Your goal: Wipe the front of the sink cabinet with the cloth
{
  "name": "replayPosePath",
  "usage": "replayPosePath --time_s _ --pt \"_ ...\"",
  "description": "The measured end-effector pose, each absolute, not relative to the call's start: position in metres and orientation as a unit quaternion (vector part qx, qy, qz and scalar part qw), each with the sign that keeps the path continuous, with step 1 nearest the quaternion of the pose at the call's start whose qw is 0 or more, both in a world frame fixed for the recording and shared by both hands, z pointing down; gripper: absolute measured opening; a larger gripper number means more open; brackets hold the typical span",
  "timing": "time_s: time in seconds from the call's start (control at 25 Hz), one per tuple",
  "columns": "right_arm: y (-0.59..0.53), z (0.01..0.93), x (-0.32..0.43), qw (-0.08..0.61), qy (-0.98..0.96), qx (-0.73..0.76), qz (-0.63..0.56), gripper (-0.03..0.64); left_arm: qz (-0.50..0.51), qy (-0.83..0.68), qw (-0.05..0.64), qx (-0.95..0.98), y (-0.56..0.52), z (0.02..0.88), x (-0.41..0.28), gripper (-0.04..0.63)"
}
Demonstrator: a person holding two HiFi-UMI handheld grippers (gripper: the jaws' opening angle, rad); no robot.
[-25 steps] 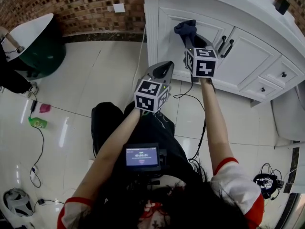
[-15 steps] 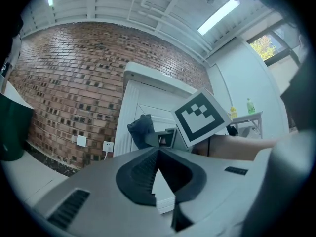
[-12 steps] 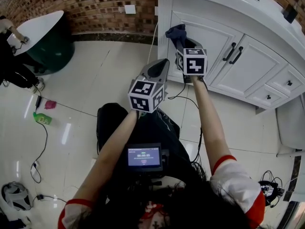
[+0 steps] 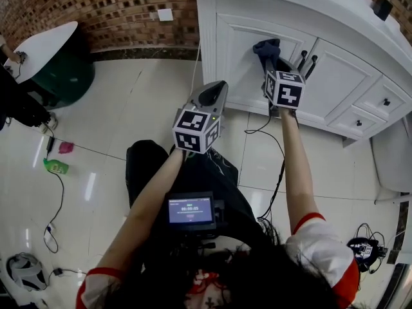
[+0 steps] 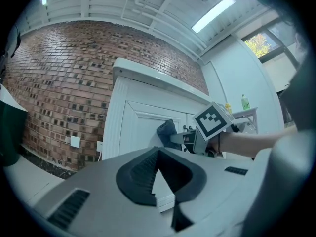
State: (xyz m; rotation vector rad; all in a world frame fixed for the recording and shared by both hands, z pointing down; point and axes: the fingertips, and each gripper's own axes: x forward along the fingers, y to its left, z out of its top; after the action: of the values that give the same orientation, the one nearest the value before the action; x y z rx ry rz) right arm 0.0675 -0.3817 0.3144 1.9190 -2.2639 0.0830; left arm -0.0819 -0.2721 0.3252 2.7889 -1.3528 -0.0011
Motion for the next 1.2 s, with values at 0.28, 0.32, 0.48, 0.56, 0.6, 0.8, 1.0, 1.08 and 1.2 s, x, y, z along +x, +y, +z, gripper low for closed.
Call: replayPosePath --time_s 0.28,0.32,0.48,0.56,0.6,0.8,1.0,1.08,1.2 --pt "-0.368 0.326 0.117 0.081 -0.738 0.668 0.043 0.087 0.008 -0.432 0.019 0.902 -0.271 0.327 -0.066 0.035" --pt "-0.368 0.329 0.12 0.082 -0.739 0.668 0.044 0.087 0.008 -0.431 0.018 0.902 -0.271 0.327 -0.063 0.035" --pt "-0.365 0.334 0.128 0.084 -0.737 0.669 0.049 0.087 0.006 -0.426 0.018 0.905 -0.269 0.328 -0.053 0.035" --pt "-0.363 0.334 0.123 0.083 -0.738 0.667 0.049 0.087 0.007 -0.425 0.016 0.905 -0.267 0.329 -0.052 0.035" --pt "-0.363 0.334 0.118 0.084 -0.741 0.664 0.048 0.087 0.006 -0.424 0.015 0.905 -0.267 0.329 -0.053 0.035" --pt "-0.375 0.341 0.069 0.088 -0.771 0.629 0.049 0.087 -0.013 -0.433 0.023 0.901 -0.268 0.324 -0.062 0.035" --pt "-0.387 0.349 -0.01 0.101 -0.807 0.58 0.049 0.087 -0.035 -0.447 0.037 0.893 -0.27 0.316 -0.084 0.035" --pt "-0.389 0.352 -0.04 0.109 -0.818 0.562 0.046 0.087 -0.044 -0.456 0.041 0.888 -0.272 0.312 -0.097 0.035" --pt "-0.394 0.36 -0.07 0.12 -0.828 0.546 0.049 0.087 -0.041 -0.468 0.037 0.882 -0.274 0.309 -0.114 0.035"
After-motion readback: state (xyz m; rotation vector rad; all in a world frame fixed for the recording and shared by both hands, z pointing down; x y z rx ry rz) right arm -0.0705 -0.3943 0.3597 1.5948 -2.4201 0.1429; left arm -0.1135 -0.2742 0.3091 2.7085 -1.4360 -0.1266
